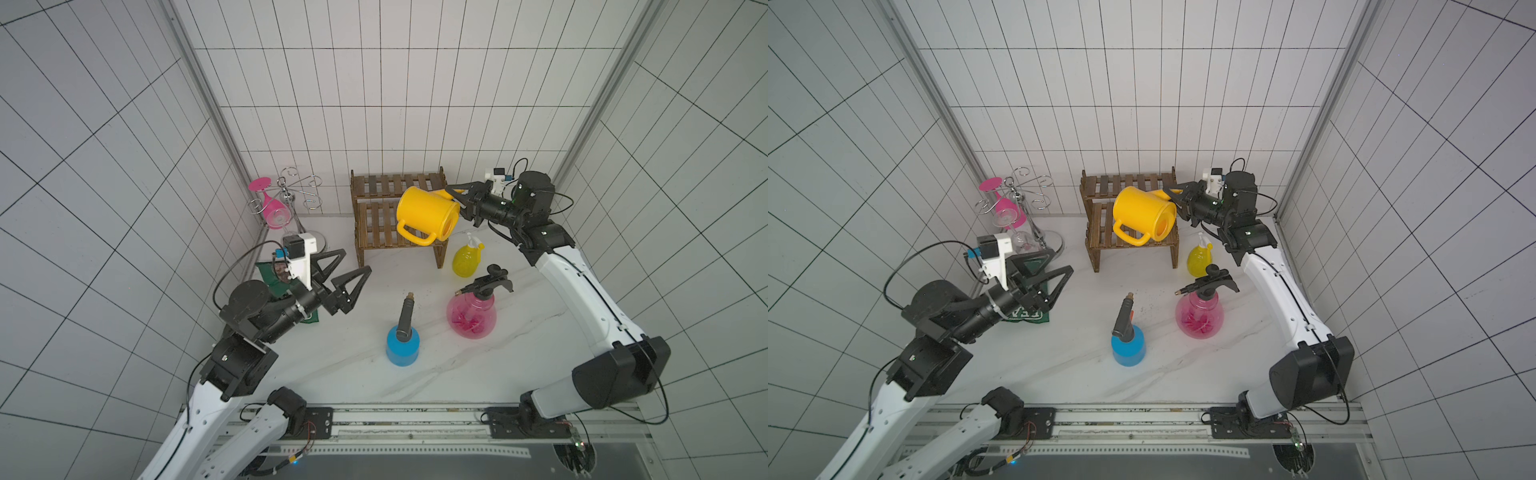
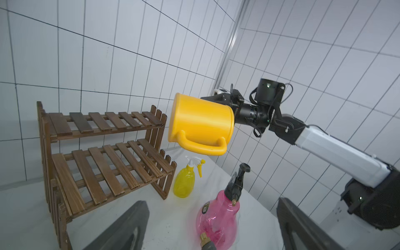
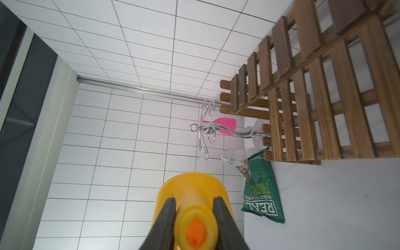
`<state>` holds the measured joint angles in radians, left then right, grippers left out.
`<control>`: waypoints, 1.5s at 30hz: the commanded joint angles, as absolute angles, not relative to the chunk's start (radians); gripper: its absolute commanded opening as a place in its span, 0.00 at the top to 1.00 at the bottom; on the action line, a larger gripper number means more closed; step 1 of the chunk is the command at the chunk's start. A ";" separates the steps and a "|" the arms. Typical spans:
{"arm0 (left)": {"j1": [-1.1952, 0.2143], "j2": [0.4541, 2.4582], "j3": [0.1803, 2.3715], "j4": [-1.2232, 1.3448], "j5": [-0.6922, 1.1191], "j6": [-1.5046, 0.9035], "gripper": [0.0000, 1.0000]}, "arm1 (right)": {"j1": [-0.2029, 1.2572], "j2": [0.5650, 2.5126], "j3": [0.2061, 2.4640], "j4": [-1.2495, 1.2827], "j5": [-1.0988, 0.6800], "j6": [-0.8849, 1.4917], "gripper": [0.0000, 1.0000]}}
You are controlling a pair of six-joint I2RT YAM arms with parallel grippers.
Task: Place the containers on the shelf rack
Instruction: 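Pick up a container from the center of the board.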
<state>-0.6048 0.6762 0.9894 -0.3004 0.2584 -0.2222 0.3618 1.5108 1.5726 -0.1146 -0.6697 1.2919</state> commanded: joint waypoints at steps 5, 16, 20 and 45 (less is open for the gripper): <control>-0.920 0.747 0.946 -0.381 -0.118 0.565 0.07 | 0.374 1.535 1.664 -0.387 -0.514 1.253 0.96; -0.909 1.112 1.015 -0.115 -0.261 0.897 0.09 | 0.413 1.561 1.727 -0.551 -0.391 1.289 0.98; -0.871 1.225 1.073 -0.048 -0.276 0.892 0.16 | 0.418 1.568 1.730 -0.556 -0.401 1.318 0.98; -0.807 1.339 1.152 0.042 -0.231 0.853 1.00 | 0.429 1.580 1.703 -0.461 -0.523 1.334 0.49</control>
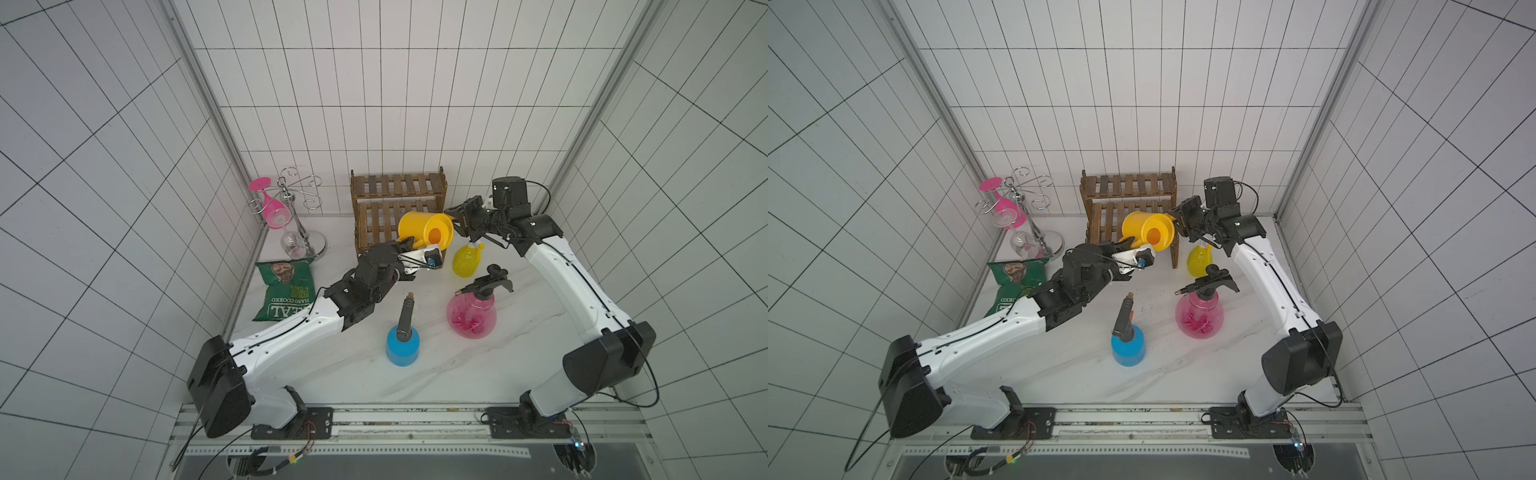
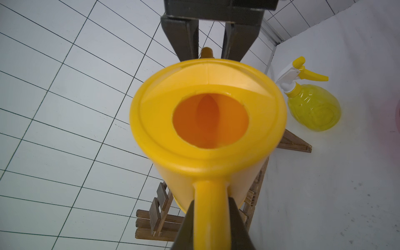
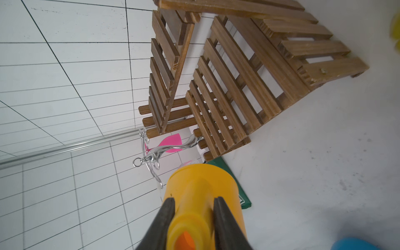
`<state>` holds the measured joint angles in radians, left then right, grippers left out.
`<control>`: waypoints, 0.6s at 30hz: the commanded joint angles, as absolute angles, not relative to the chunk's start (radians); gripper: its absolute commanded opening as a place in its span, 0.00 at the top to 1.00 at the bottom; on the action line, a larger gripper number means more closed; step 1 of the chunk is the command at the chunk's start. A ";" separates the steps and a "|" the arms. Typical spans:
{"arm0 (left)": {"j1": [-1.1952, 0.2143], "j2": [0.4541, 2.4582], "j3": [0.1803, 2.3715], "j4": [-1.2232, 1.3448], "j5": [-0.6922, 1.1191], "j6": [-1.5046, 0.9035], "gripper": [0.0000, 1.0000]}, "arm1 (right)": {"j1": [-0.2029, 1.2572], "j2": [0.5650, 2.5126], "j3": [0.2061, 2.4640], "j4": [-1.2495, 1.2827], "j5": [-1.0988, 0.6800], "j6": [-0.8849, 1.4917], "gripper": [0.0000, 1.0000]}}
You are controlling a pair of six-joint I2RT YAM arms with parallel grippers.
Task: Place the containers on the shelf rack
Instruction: 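Pick up a container from the center of the board, then place the container on the shelf.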
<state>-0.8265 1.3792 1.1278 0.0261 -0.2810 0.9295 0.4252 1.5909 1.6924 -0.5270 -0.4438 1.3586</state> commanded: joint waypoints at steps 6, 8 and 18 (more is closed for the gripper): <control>-0.666 1.224 1.177 -0.090 -0.068 0.495 1.00 | 0.349 1.493 1.702 -0.454 -0.540 1.067 0.00; -0.576 1.191 1.179 -0.120 0.034 0.361 1.00 | 0.320 1.442 1.685 -0.441 -0.555 0.948 0.01; -0.222 1.356 1.438 -0.058 0.459 -0.159 1.00 | 0.301 1.050 1.253 -0.145 -0.422 0.479 0.01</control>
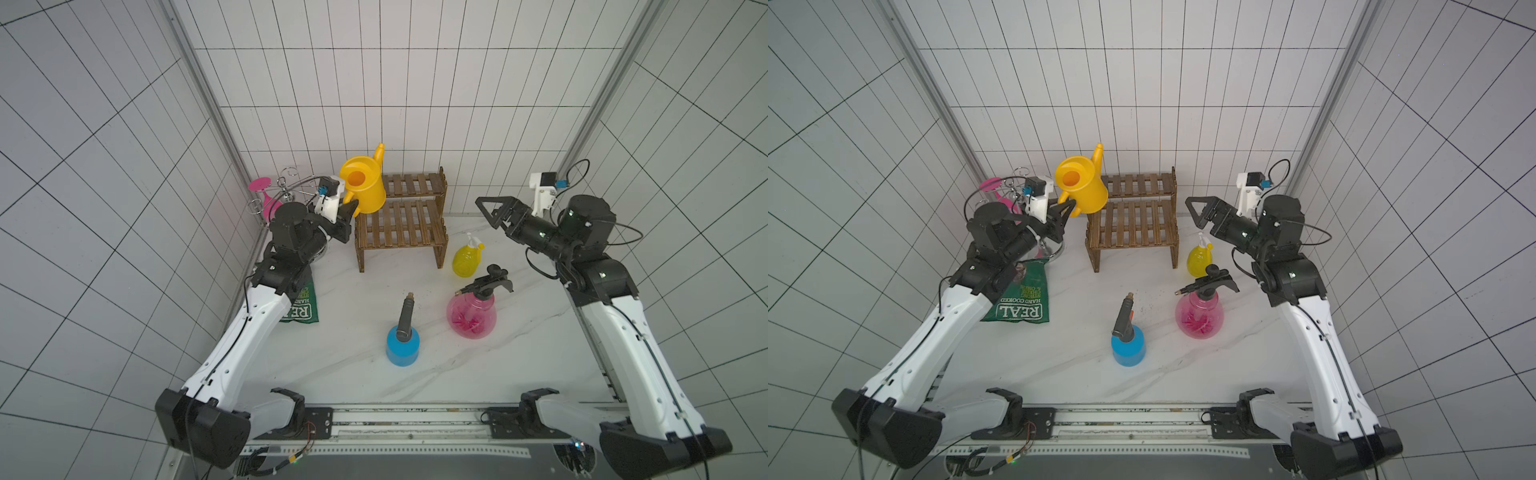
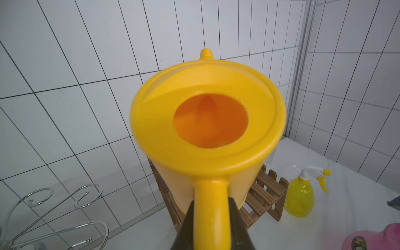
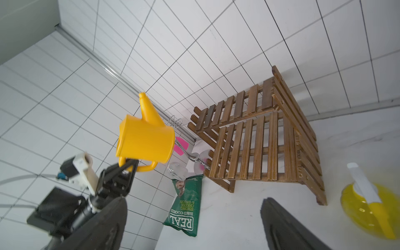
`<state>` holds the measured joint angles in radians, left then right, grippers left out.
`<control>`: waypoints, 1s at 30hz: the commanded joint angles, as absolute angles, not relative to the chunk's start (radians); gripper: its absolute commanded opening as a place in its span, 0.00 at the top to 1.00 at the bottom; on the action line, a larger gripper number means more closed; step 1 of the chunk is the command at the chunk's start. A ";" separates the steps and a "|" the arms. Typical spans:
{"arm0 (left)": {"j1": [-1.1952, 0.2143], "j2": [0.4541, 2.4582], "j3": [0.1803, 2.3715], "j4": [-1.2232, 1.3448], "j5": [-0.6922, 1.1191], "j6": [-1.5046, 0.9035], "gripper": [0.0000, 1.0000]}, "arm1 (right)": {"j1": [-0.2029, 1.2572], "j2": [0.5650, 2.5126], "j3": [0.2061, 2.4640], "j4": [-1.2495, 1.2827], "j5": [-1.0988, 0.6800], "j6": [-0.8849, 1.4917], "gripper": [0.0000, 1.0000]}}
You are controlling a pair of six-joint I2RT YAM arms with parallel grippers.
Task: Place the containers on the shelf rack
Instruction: 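Place the container on the shelf.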
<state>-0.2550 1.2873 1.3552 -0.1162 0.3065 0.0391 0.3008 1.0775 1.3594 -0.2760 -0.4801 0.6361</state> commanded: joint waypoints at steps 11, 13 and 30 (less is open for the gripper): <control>-0.208 1.763 1.874 -0.194 0.348 -0.111 1.00 | 0.301 0.984 1.138 -0.111 -0.398 0.481 0.01; -0.210 1.811 1.926 -0.227 0.310 -0.083 1.00 | 0.301 0.982 1.137 -0.115 -0.395 0.474 0.01; -0.274 1.957 2.054 -0.343 0.136 0.042 0.99 | 0.300 1.005 1.155 -0.121 -0.368 0.475 0.01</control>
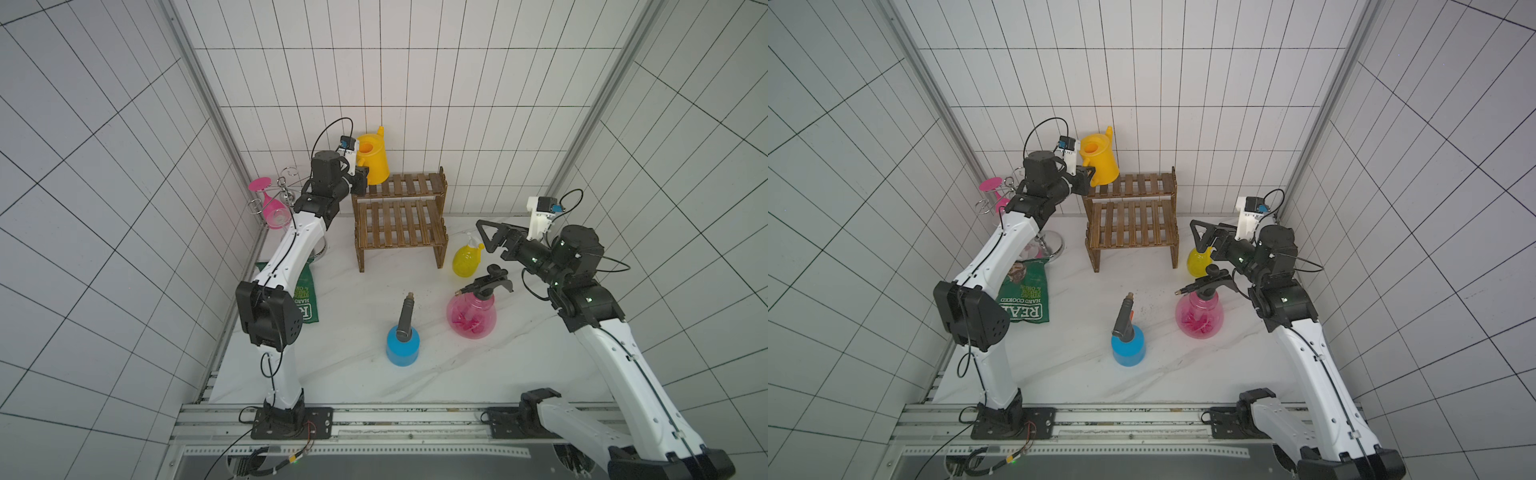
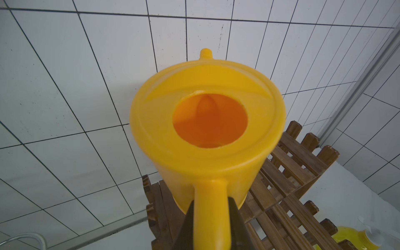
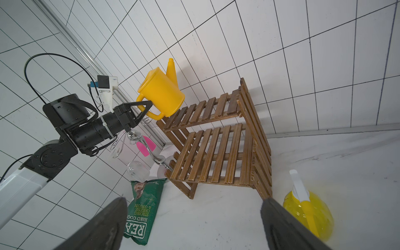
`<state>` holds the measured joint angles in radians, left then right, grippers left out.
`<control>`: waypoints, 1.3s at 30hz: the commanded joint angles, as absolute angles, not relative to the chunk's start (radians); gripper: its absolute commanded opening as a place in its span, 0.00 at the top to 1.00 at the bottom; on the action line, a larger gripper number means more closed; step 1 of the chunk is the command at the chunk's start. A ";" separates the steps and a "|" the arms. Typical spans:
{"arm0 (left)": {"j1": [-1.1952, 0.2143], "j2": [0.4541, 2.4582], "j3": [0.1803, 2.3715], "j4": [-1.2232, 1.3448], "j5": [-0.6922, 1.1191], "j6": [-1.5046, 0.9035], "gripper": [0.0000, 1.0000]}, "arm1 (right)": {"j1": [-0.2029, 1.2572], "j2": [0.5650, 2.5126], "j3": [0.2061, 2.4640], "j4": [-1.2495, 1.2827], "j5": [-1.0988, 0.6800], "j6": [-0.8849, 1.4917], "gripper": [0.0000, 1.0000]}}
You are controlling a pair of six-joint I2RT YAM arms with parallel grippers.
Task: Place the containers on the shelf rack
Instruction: 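Place the container on the shelf.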
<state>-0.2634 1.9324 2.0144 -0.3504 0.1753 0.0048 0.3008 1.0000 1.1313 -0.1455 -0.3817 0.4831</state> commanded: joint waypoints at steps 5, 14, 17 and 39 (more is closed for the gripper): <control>-0.276 1.969 2.053 -0.361 0.082 0.046 0.96 | 0.301 1.010 1.158 -0.120 -0.365 0.481 0.01; -0.278 1.982 2.045 -0.384 0.052 0.045 0.81 | 0.301 1.010 1.157 -0.118 -0.365 0.487 0.01; -0.278 1.982 2.047 -0.382 0.046 0.037 0.65 | 0.301 1.012 1.157 -0.116 -0.366 0.492 0.01; -0.282 1.530 1.618 -0.170 0.249 -0.285 0.01 | 0.302 0.982 1.082 0.030 -0.595 0.447 0.01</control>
<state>-0.2817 1.6440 1.7496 -0.3077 0.1463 -0.1280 0.3008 1.0023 1.1095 -0.0875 -0.4618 0.4690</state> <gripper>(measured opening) 0.986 0.989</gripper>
